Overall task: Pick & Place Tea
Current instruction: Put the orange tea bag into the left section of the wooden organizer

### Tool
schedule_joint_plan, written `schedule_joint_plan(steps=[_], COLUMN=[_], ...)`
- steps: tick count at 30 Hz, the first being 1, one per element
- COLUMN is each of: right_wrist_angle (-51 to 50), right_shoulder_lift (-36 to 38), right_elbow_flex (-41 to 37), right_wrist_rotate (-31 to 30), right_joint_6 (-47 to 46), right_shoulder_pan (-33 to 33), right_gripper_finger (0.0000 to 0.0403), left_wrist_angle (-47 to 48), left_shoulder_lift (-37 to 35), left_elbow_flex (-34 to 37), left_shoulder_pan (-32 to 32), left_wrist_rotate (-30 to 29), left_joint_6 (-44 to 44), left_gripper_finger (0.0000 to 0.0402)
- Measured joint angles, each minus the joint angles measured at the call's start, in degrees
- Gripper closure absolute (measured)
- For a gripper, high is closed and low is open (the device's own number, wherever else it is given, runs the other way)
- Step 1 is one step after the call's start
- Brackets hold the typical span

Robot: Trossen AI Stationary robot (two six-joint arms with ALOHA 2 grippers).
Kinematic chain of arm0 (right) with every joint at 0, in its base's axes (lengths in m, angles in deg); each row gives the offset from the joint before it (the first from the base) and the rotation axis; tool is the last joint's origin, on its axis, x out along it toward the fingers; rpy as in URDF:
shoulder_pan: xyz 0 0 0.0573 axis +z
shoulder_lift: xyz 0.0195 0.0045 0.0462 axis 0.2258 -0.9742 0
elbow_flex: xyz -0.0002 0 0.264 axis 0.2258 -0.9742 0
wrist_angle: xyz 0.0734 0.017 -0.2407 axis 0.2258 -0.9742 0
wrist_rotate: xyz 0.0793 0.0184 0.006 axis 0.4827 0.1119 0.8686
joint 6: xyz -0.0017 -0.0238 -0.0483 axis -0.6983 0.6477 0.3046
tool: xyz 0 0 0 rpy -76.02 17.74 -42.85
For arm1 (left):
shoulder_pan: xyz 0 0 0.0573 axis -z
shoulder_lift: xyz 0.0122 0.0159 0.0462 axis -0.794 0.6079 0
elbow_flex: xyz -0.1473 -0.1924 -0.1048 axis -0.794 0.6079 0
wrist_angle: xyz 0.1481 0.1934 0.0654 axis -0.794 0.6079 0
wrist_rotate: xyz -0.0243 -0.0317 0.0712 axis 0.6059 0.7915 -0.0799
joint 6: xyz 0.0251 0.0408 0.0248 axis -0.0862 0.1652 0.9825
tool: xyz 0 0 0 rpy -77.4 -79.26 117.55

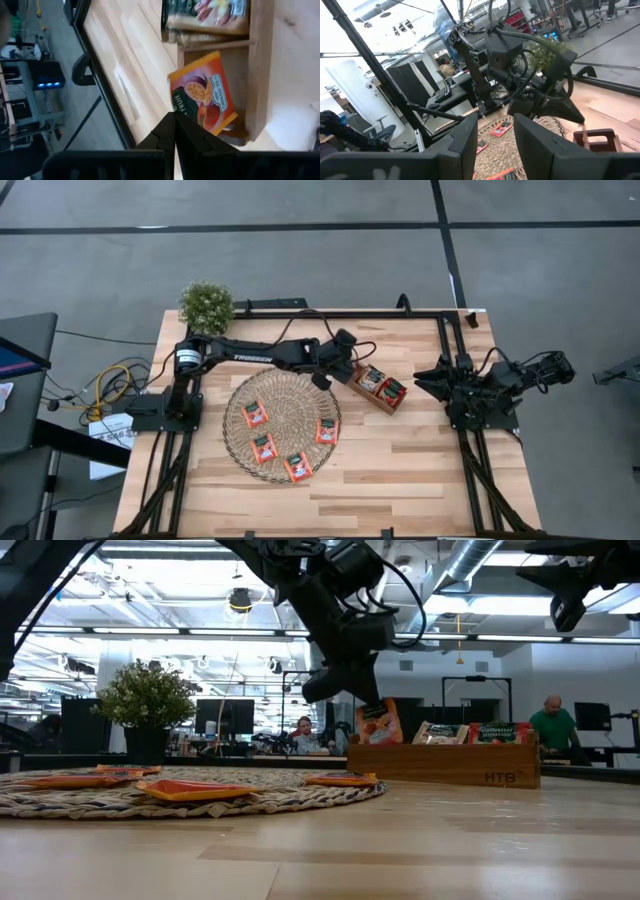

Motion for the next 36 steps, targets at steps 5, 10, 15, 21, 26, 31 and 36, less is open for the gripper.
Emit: schedule_joint_plan(steps=[5, 10, 15, 21, 26, 31, 36], right_wrist_angle=[0.0, 0.0, 0.0, 0.0, 0.0, 0.0, 0.0], right_shoulder_lift=[0.0, 0.0, 0.0, 0.0, 0.0, 0.0, 0.0], right_elbow_flex=[0.0, 0.0, 0.0, 0.0, 0.0, 0.0, 0.0], right_wrist_rotate=[0.0, 0.0, 0.0, 0.0, 0.0, 0.0, 0.0], right_joint_6=[0.0, 0.0, 0.0, 0.0, 0.0, 0.0, 0.0], right_shoulder_pan=[0.0, 0.0, 0.0, 0.0, 0.0, 0.0, 0.0], right_gripper_finger=[0.0285, 0.0285, 0.0285, 0.0285, 0.0285, 0.0285, 0.0285], left_wrist_angle=[0.0, 0.1, 0.1, 0.1, 0.5, 1.1, 1.1], left_shoulder_lift=[0.0, 0.0, 0.0, 0.0, 0.0, 0.0, 0.0], left_elbow_flex=[0.0, 0.0, 0.0, 0.0, 0.0, 0.0, 0.0], left_shoulder_pan=[0.0, 0.1, 0.1, 0.1, 0.1, 0.1, 0.0], left_wrist_rotate=[1.0, 3.3, 4.0, 4.9, 5.8, 6.2, 6.4], left_joint_6=[1.2, 1.3, 1.3, 1.3, 0.9, -1.1, -1.4], left_gripper_finger=[0.0401, 0.0401, 0.0401, 0.0401, 0.0401, 0.0401, 0.0401])
